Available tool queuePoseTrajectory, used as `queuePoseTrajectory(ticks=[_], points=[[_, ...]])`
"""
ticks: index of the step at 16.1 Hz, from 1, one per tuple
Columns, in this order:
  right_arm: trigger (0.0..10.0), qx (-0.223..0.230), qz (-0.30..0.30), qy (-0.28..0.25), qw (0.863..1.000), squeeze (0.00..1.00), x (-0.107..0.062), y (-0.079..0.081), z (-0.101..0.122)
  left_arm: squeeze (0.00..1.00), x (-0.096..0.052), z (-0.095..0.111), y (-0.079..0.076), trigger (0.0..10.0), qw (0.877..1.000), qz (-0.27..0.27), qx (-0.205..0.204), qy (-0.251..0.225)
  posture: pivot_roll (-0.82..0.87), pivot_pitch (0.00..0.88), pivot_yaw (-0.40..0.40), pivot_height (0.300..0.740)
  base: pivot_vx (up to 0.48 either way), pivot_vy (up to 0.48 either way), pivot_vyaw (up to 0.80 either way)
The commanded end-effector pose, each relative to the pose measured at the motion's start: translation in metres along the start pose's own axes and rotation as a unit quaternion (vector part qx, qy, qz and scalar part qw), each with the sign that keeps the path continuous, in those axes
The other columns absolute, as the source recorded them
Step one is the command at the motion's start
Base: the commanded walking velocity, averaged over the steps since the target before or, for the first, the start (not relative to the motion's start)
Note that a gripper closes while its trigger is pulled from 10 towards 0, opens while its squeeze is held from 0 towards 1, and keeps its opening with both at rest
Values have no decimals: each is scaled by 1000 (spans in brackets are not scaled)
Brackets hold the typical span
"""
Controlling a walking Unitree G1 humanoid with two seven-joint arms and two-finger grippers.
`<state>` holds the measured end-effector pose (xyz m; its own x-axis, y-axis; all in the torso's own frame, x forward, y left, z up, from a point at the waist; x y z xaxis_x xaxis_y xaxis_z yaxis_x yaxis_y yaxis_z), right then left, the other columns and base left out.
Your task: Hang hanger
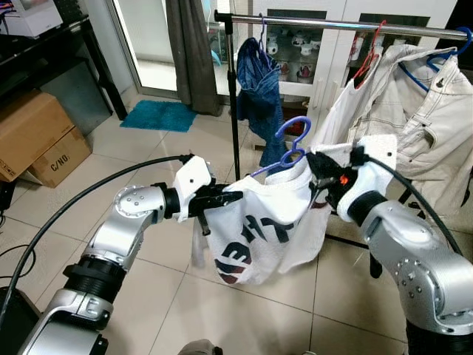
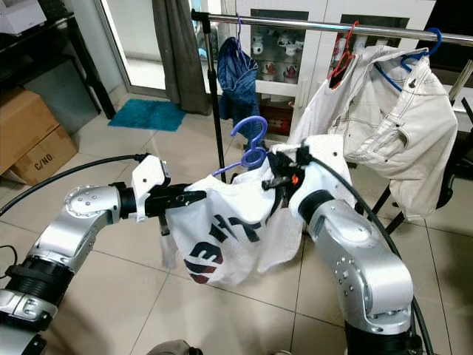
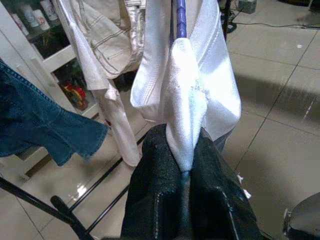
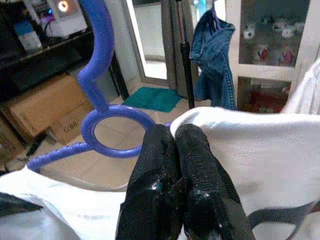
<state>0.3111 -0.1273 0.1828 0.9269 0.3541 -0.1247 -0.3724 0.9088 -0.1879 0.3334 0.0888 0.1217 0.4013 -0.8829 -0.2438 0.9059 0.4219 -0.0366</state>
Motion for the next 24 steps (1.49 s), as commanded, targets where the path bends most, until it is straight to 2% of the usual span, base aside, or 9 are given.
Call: queuePoseTrajectory(ticks=[1,2,3,10,13,17,18,19,24], points=[[10000,-12,8,-22,1000,0,-1,2,9,0,-7,7,5,0,1000,7,6,-17,100,0,80,740,0,0,0],[10000,-15,21,-31,999,329,-1,4,12,0,-8,9,6,0,1000,7,7,-20,100,0,80,740,0,0,0],[10000,-19,41,-46,998,1000,-3,7,17,0,-11,12,8,0,1000,8,10,-25,100,0,78,740,0,0,0],[10000,-129,225,-111,959,1000,-45,-4,43,0,-26,16,17,0,1000,-3,26,-15,96,0,74,740,0,0,0],[10000,-171,207,-96,958,1000,-38,-32,49,0,-27,20,7,0,998,-48,34,-16,96,0,68,740,0,0,0],[10000,-185,236,-56,952,1000,-29,-37,40,0,-27,24,-6,0,994,-96,49,-12,96,0,64,740,0,0,0],[10000,-189,256,-40,947,902,-27,-35,34,0,-27,25,-12,0,991,-118,57,-8,100,0,61,740,0,0,0],[10000,-194,276,-28,941,0,-24,-37,28,0,-28,28,-19,0,988,-137,68,-9,103,0,58,740,0,0,0],[9529,-195,371,-8,908,0,-32,-31,17,0,-29,32,-30,0,981,-172,90,-4,106,0,55,740,0,0,0]])
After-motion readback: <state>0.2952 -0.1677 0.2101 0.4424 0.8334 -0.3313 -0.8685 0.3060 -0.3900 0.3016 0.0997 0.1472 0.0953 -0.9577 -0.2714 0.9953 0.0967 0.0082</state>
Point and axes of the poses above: a point about 5 cm out from each wrist's last joint towards the gripper, its own x axis pointing out of the wrist towards the gripper, its own z axis along the axis of the wrist's last joint, y = z × x, the point moved 5 cm from there along x, pointing out of the wrist towards the gripper, and after that the axes turned 14 degrees about -x, right-handed, at the moved point
